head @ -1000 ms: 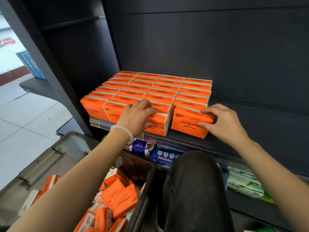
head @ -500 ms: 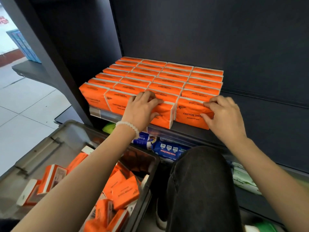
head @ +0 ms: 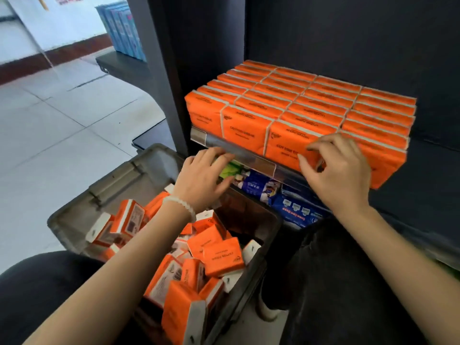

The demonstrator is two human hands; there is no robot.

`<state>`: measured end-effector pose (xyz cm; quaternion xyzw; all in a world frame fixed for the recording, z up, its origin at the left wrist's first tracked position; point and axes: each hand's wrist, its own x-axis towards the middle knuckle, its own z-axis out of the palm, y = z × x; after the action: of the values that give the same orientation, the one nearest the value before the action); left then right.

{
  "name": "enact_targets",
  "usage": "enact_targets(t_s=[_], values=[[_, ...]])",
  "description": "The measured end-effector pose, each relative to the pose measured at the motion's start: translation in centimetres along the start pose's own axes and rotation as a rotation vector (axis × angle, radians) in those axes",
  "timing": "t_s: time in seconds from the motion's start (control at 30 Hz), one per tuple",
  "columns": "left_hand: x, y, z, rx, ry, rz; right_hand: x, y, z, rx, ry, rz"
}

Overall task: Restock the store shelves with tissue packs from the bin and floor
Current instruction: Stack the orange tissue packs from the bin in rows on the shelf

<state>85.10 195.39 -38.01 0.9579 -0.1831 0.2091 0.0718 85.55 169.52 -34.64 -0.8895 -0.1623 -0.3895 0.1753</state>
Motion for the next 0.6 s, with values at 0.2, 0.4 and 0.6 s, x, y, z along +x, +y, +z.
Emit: enact_targets(t_s=[0.2, 0.4, 0.6], values=[[-7.8, -5.5, 1.3, 0.02, -0.166, -0.246, -2.7, -6.4, 6.1, 0.131, -0.107, -0.142], [-11.7, -9.3, 4.6, 0.008, -0.321, -0.42, -7.0, -10.7, 12.9, 0.171, -0.606, -0.195], [-13.2, -12.5, 10.2, 0.012, -0.499, -0.537, -10.5, -11.6, 19.8, 0.183, -1.052, -0.139]])
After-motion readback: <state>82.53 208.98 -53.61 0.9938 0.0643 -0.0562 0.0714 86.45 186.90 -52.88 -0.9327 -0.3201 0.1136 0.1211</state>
